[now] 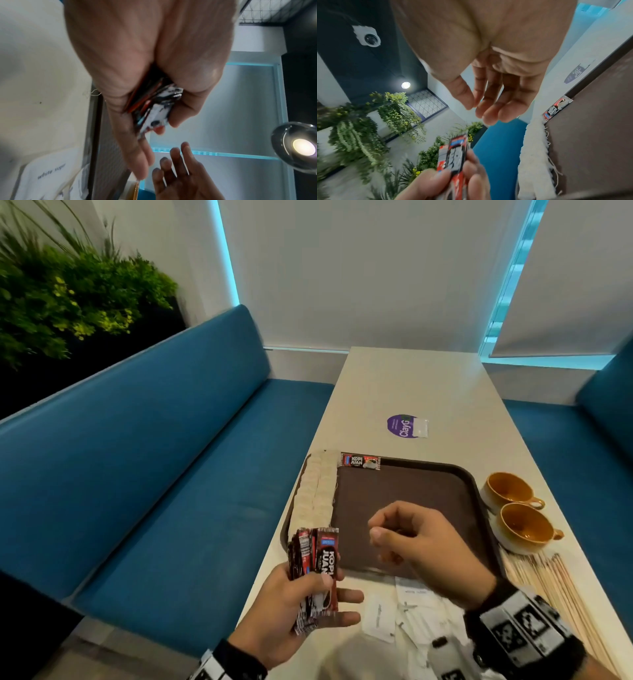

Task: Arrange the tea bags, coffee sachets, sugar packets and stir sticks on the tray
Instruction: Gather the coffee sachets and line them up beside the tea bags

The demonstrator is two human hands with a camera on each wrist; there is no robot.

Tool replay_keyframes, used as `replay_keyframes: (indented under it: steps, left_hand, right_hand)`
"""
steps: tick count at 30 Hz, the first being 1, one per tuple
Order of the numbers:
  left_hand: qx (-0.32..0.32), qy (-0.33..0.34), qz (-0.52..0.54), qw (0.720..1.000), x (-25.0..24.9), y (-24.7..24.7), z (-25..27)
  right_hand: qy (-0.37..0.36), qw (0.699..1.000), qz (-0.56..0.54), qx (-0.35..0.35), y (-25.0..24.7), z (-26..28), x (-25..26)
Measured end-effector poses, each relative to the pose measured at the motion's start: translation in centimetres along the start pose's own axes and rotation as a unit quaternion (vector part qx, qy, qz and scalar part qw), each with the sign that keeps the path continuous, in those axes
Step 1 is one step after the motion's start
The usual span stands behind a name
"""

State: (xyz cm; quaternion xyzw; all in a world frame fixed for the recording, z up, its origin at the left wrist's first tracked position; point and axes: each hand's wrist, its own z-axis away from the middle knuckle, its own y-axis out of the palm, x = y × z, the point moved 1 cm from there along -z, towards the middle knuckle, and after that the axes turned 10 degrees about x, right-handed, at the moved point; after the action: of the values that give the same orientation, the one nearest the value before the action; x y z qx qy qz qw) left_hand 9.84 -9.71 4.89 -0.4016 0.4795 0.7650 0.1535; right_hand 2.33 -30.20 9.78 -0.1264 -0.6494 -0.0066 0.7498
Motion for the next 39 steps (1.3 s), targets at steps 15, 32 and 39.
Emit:
replay_keyframes:
  steps: [15,32,39]
  left_hand:
    - [-0.025,-0.018,-0.117,0.993,2.3,3.3,3.1]
    - [-0.030,0.025,-0.082,0.996,2.3,2.6,3.2]
    - [-0.071,0.087,-0.074,0.991,1.4,1.8,1.7]
  right_hand:
    - [-0.003,0.994,-0.109,-0.027,5.1,7.6,-2.7]
    - [0.030,0.999,-0.040,-0.012,2.7,8.6,-2.4]
    - [0.033,0.989,-0.139,-0.046,1.1,6.8,-2.6]
